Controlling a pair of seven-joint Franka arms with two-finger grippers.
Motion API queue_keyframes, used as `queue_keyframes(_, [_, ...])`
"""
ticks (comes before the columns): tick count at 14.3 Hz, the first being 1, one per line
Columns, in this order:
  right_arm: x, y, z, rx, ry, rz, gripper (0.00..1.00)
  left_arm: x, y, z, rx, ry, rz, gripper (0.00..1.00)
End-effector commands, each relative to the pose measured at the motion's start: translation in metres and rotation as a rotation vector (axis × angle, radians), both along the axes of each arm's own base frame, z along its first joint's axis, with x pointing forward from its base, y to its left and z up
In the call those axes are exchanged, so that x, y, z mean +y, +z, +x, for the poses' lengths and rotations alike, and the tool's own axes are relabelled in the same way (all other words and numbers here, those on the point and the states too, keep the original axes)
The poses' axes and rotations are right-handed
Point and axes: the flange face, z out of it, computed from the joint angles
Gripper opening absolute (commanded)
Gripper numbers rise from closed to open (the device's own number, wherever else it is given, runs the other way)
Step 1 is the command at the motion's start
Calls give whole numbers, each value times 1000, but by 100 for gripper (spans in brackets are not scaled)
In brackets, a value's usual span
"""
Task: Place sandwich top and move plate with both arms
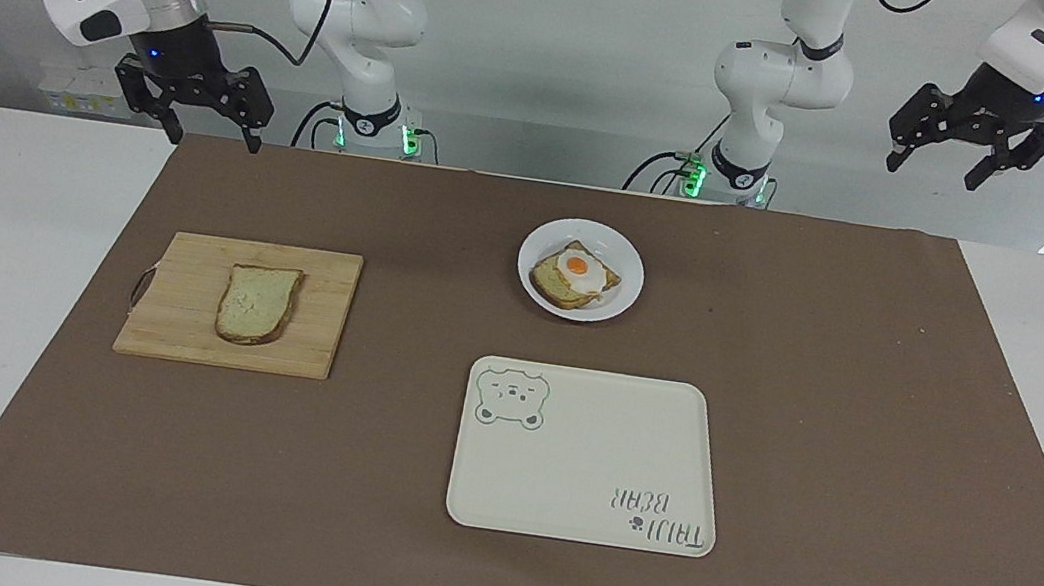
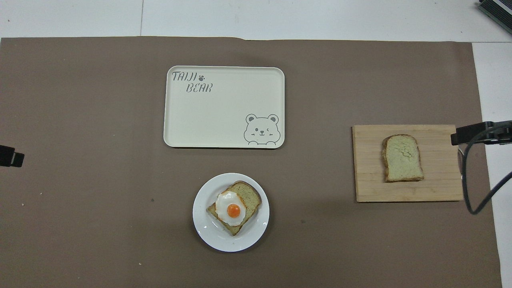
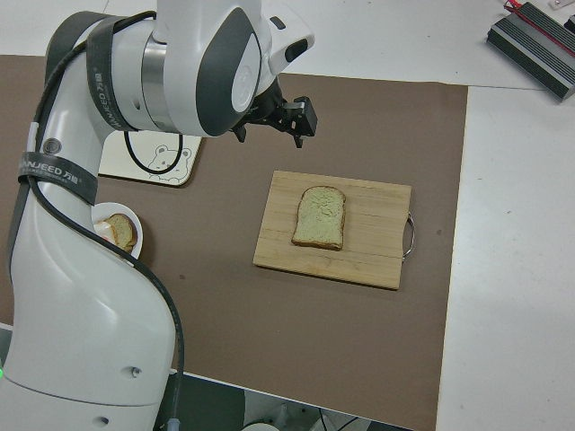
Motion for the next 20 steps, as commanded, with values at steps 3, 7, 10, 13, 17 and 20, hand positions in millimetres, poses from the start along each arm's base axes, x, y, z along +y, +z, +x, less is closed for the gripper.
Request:
queue_keyframes(3, [-2, 1, -7, 3, 3, -4, 100, -1, 0, -8, -5, 14, 2, 100])
queue_keyframes(7, [-2, 1, -7, 3, 3, -4, 100, 3, 0, -8, -2, 17, 2, 100])
queue_keyframes(10, [-3, 0, -7, 4, 2, -2, 100, 15, 0, -8, -1, 39, 1, 100])
queue_keyframes(13, [-3, 1, -7, 3, 2, -4, 100, 14, 0, -8, -1, 37, 1, 100])
queue_keyframes(17, [-3, 1, -7, 3, 2, -2, 100, 15, 0, -8, -1, 39, 1, 100])
queue_keyframes(20, [-3, 1, -7, 3, 2, -2, 100, 14, 0, -8, -1, 37, 1, 100])
